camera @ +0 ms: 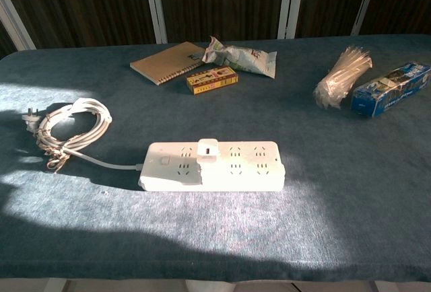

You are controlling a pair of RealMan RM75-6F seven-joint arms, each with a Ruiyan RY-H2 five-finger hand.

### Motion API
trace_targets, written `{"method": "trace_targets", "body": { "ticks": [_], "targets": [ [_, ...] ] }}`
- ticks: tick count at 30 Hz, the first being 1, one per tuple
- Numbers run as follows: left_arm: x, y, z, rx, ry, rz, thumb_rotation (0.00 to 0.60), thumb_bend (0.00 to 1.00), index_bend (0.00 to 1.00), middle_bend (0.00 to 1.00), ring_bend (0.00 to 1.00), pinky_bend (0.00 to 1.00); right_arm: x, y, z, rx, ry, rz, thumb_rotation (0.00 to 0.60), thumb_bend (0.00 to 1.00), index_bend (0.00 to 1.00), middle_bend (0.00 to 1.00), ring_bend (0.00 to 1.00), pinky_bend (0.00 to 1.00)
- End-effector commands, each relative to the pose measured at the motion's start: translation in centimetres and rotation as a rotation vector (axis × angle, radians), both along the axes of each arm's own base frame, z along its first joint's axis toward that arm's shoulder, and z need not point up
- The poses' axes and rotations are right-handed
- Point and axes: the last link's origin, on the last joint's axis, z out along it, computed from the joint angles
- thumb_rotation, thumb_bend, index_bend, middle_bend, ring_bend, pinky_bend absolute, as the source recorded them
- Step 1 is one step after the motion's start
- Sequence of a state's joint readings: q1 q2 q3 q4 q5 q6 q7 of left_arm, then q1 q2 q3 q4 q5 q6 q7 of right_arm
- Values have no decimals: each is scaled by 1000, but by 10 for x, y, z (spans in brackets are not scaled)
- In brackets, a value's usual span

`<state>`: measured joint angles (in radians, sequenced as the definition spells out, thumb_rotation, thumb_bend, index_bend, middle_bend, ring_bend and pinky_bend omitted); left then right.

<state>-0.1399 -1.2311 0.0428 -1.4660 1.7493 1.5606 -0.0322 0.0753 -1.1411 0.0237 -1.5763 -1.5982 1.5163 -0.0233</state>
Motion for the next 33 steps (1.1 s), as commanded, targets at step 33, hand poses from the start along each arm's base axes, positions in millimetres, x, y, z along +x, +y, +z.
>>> {"method": "trace_targets", "body": {
  "ticks": [33],
  "targets": [
    [153, 65, -193, -267, -36, -257, 600, 377, 0, 0, 0, 78, -8, 0, 9, 36, -37, -68, 600, 186, 0, 0, 0, 0]
  ]
}}
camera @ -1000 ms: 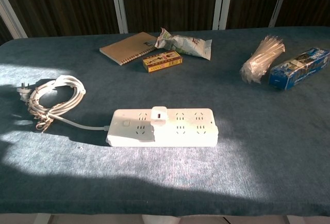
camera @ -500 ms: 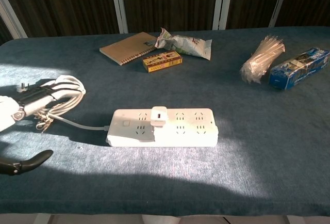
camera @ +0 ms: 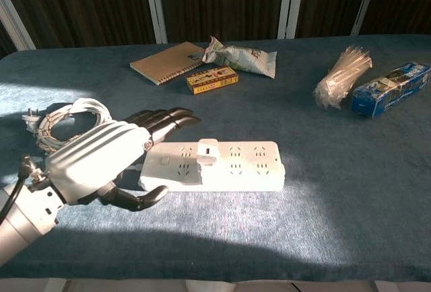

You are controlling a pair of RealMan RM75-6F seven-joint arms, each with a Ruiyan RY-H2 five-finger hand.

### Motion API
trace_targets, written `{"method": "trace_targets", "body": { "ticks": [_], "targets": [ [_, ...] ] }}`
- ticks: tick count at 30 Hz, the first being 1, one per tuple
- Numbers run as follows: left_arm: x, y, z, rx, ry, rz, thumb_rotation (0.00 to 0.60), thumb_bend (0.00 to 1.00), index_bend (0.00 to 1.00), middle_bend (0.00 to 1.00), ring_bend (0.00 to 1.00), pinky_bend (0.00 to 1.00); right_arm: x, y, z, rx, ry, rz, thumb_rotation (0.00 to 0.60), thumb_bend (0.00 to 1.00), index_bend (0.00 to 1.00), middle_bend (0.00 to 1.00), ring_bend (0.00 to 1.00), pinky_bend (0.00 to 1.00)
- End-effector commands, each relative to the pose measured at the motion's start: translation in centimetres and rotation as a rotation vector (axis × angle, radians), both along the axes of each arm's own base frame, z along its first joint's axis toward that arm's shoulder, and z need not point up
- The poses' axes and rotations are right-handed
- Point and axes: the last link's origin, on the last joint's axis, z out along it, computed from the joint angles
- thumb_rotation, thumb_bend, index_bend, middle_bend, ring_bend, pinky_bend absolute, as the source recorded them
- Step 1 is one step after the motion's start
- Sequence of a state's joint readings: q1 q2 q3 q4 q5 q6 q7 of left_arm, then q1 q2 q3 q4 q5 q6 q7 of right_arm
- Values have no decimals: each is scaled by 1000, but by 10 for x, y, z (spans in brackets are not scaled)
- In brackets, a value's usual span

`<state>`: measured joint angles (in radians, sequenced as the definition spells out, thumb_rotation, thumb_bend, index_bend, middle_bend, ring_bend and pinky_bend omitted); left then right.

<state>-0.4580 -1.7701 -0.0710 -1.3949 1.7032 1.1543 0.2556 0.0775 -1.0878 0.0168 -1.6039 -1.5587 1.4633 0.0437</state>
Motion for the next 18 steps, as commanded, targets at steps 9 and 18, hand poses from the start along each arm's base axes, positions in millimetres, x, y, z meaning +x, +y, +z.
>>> {"method": "trace_targets", "body": {
  "ticks": [9, 18],
  "targets": [
    [19, 5, -26, -34, 32, 4, 600, 377, 0, 0, 0, 78, -1, 1, 0, -7, 6, -17, 600, 186, 0, 0, 0, 0],
    [29, 7, -48, 42, 122, -33, 600, 376, 0, 0, 0, 78, -1, 1, 1, 12, -8, -20, 600, 187, 0, 0, 0, 0]
  ]
}}
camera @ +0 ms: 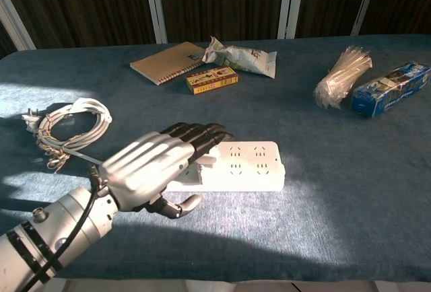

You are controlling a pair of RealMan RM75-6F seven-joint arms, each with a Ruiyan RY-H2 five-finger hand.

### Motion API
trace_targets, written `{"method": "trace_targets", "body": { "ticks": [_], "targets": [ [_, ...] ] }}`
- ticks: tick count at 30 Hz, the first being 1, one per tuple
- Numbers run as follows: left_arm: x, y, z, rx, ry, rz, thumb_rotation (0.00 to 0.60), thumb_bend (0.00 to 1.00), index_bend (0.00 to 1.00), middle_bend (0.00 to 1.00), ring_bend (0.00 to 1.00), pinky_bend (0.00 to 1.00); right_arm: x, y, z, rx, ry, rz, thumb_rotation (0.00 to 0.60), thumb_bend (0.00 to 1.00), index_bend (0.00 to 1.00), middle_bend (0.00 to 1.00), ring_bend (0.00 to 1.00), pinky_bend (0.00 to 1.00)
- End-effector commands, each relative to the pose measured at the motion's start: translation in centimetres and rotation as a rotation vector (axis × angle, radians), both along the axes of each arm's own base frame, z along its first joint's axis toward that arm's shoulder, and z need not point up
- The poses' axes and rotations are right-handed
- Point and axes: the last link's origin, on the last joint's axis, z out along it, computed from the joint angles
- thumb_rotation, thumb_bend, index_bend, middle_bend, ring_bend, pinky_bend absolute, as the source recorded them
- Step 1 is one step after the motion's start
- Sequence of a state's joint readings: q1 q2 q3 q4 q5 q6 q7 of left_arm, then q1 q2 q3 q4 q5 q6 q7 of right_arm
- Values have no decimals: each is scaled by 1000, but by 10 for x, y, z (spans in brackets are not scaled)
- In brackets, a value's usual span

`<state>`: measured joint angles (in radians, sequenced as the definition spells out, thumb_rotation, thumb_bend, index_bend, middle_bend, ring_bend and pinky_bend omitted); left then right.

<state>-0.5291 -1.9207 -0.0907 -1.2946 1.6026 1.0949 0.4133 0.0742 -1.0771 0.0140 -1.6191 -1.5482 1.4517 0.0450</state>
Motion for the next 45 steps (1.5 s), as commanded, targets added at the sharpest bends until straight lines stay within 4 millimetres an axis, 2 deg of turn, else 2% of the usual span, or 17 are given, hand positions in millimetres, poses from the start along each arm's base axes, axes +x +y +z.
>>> {"method": "trace_targets", "body": {
  "ticks": [1, 6, 14, 21, 25, 28, 31, 37, 42, 45],
  "targets": [
    [3, 1, -9, 41, 38, -22, 600, 376, 0, 0, 0, 79, -1, -1, 1, 3, -3, -3, 600, 187, 0, 0, 0, 0],
    [8, 6, -19, 65, 43, 1, 600, 376, 0, 0, 0, 79, -1, 0, 3, 0, -7, -11, 600, 186, 0, 0, 0, 0],
    [13, 10, -21, 96, -11, 22, 600, 375, 0, 6, 1, 96, -4, 0, 4, -4, 5, -27, 600, 186, 0, 0, 0, 0],
    [11, 13, -25, 101, -21, 36, 600, 375, 0, 117, 85, 152, -4, 1, 4, -6, 8, -28, 600, 187, 0, 0, 0, 0],
    [13, 14, -24, 114, -33, 33, 600, 376, 67, 214, 181, 238, -4, 1, 4, -4, 13, -28, 600, 186, 0, 0, 0, 0],
    [14, 14, -23, 117, -49, 35, 600, 376, 202, 345, 307, 440, -2, 0, 1, 12, 19, -9, 600, 186, 0, 0, 0, 0],
    [13, 13, -24, 113, -68, 37, 600, 385, 294, 459, 410, 557, 0, -3, -5, 39, 30, 31, 600, 186, 0, 0, 0, 0],
    [14, 11, -27, 112, -69, 31, 600, 393, 364, 543, 477, 622, 9, -17, -26, 119, 48, 103, 600, 186, 0, 0, 0, 0],
    [15, 10, -26, 126, -80, 21, 600, 392, 378, 555, 483, 626, 22, -38, -41, 146, 77, 173, 600, 191, 0, 0, 0, 0],
    [15, 8, -25, 133, -82, 15, 600, 392, 378, 555, 484, 625, 32, -50, -56, 174, 45, 221, 600, 282, 0, 0, 0, 0]
  ]
}}
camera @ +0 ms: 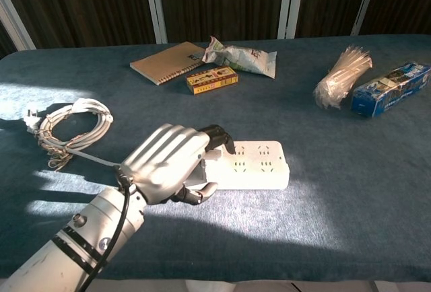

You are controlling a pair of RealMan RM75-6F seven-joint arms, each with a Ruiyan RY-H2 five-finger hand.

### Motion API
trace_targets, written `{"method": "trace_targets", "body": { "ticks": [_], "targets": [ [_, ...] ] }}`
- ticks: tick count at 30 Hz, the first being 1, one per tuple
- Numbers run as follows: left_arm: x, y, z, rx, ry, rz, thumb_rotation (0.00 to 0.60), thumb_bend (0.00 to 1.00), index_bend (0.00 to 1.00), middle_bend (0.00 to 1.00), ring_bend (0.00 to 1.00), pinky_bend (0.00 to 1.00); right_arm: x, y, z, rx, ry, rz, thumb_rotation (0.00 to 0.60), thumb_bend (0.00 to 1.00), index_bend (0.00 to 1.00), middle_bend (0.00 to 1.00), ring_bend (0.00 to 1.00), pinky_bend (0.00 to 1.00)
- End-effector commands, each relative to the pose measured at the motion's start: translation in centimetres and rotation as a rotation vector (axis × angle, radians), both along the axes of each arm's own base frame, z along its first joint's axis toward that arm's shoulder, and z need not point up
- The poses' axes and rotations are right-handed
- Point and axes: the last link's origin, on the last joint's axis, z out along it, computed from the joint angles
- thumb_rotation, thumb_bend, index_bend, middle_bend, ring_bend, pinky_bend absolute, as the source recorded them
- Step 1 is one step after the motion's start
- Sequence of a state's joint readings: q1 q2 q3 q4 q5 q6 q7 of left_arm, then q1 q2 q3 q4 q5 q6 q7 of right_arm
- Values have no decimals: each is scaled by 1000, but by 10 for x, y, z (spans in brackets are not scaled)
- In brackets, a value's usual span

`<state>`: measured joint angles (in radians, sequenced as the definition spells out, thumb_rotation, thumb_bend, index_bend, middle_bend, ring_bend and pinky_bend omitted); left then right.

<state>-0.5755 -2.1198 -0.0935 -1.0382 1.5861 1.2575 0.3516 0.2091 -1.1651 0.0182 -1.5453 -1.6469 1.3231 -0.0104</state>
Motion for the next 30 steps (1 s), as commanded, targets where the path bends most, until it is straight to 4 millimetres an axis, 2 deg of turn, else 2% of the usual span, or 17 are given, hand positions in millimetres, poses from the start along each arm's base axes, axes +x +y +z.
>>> {"method": "trace_targets", "body": {
  "ticks": [1, 7, 10, 17, 21, 24, 30],
  "targets": [
    [-1, -2, 0, 4, 2, -4, 600, 392, 378, 555, 483, 625, 12, -14, -17, 46, -32, 52, 600, 350, 0, 2, 0, 0],
    [-1, -3, -1, 10, -2, -1, 600, 392, 377, 555, 484, 624, 33, -37, -56, 172, -34, 139, 600, 745, 15, 71, 0, 0],
    [1, -4, -2, 11, -2, -1, 600, 391, 378, 555, 484, 625, 46, -45, -79, 240, -41, 180, 600, 875, 65, 112, 2, 3],
    [4, -5, -1, 14, -18, 4, 600, 392, 378, 554, 484, 624, 67, -53, -128, 350, -60, 252, 600, 934, 137, 164, 36, 39],
    [4, -5, -1, 17, -19, 4, 600, 391, 378, 554, 484, 623, 70, -53, -135, 361, -65, 260, 600, 958, 152, 174, 44, 41],
    [4, -5, 0, 19, -18, 11, 600, 391, 379, 555, 483, 624, 75, -46, -152, 410, -57, 279, 600, 973, 156, 177, 47, 41],
    [6, -7, -1, 14, -23, 12, 600, 391, 382, 557, 484, 624, 77, -45, -171, 441, -36, 265, 600, 996, 161, 181, 51, 41]
  ]
}}
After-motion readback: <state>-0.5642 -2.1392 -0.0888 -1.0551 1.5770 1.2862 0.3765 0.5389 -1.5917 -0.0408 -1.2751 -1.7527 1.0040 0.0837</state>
